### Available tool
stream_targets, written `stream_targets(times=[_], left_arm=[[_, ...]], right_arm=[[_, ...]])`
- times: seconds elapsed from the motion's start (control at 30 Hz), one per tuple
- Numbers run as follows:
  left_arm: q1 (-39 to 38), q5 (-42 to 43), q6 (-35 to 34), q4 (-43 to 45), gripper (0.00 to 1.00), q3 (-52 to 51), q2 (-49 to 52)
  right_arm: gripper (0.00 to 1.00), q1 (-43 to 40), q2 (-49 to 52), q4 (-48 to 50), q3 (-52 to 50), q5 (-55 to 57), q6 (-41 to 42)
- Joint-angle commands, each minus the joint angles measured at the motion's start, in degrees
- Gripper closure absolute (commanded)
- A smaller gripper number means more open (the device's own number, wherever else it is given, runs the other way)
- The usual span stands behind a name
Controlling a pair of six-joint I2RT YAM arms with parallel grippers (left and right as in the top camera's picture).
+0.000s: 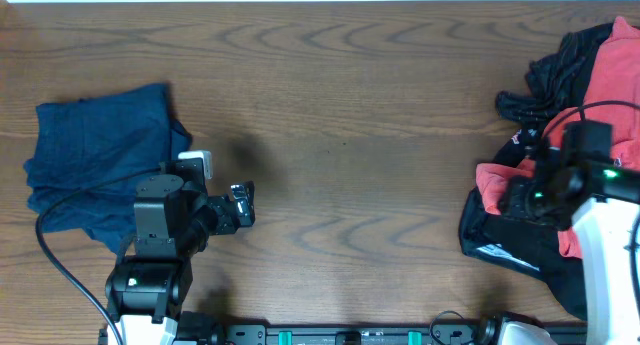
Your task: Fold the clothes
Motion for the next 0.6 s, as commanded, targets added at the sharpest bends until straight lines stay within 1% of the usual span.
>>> stream_targets(times=[0.0,0.07,0.1,0.2,0.27,0.3,0.4,0.57], left_arm=[[0.3,0.7,0.0,0.1,0.02,1.2,0.0],[0.3,0.7,-0.1,0.1,0.02,1.2,0.0],[0.3,0.7,-0.4,0.1,0.02,1.2,0.0],[0.3,0.7,-0.6,0.1,0.02,1.2,0.0],[0.3,0.7,-0.6,0.1,0.02,1.2,0.0],[0.3,0.7,-0.6,0.2,0.02,1.2,0.0],[0.3,0.7,-0.6,0.3,0.02,1.2,0.0],[0.3,0.7,-0.6,0.7,0.02,1.2,0.0]], right_arm=[[0.51,2.0,1.5,4.8,-3.4,-1.2,0.4],[0.53,2.5,2.9,8.8,-4.9,-1.2,1.4],[0.57,2.6,3.5,10.1,-5.2,-1.0,1.9],[0.76,2.6,5.7,12.3,-5.6,1.8,4.3],[0.97,2.6,7.0,13.5,-5.5,2.1,4.3],[0.99,2.6,7.2,13.9,-5.5,2.1,4.3],[0.99,2.6,7.0,15.0,-5.1,1.7,4.0],[0.99,2.6,3.6,14.5,2.2,-4.7,1.7]])
